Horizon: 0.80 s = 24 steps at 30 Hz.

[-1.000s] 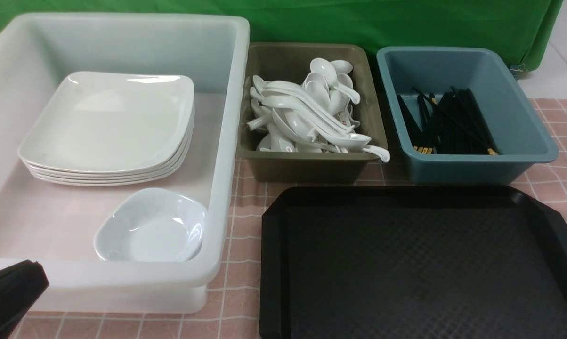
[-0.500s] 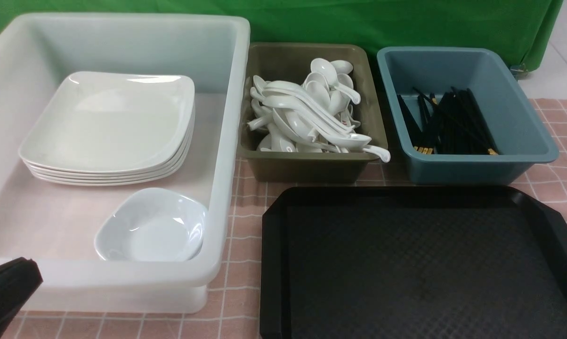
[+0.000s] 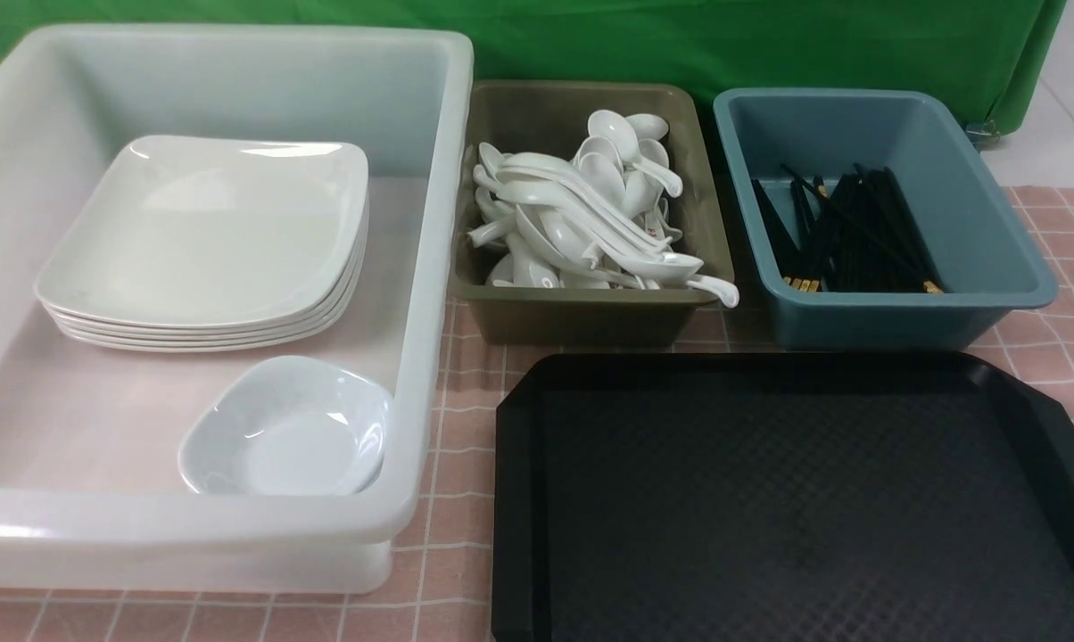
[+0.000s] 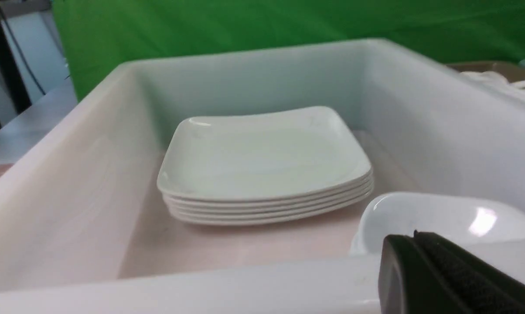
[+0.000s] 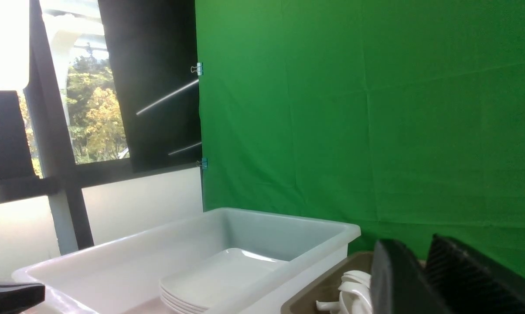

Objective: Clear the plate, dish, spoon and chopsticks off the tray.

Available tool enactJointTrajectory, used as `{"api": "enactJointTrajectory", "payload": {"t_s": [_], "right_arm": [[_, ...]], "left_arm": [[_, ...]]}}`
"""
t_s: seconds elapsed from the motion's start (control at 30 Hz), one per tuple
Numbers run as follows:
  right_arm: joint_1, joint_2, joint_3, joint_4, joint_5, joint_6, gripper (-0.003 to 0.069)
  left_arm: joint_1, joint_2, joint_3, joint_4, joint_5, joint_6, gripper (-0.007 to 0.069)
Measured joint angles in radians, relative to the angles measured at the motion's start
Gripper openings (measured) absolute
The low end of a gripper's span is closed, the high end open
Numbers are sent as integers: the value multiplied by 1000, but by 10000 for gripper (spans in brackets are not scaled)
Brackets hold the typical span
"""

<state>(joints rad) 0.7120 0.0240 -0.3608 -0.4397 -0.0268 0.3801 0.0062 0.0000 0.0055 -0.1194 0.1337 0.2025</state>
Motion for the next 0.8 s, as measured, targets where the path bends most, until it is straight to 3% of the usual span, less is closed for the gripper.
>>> {"api": "enactJointTrajectory", "payload": {"t_s": [0.2,0.8], "right_arm": [[0,0,0,1,0,0,178],[0,0,0,1,0,0,212]], "left_arm": [[12,0,0,34,70,0,0],[12,0,1,42,80,0,0]]}}
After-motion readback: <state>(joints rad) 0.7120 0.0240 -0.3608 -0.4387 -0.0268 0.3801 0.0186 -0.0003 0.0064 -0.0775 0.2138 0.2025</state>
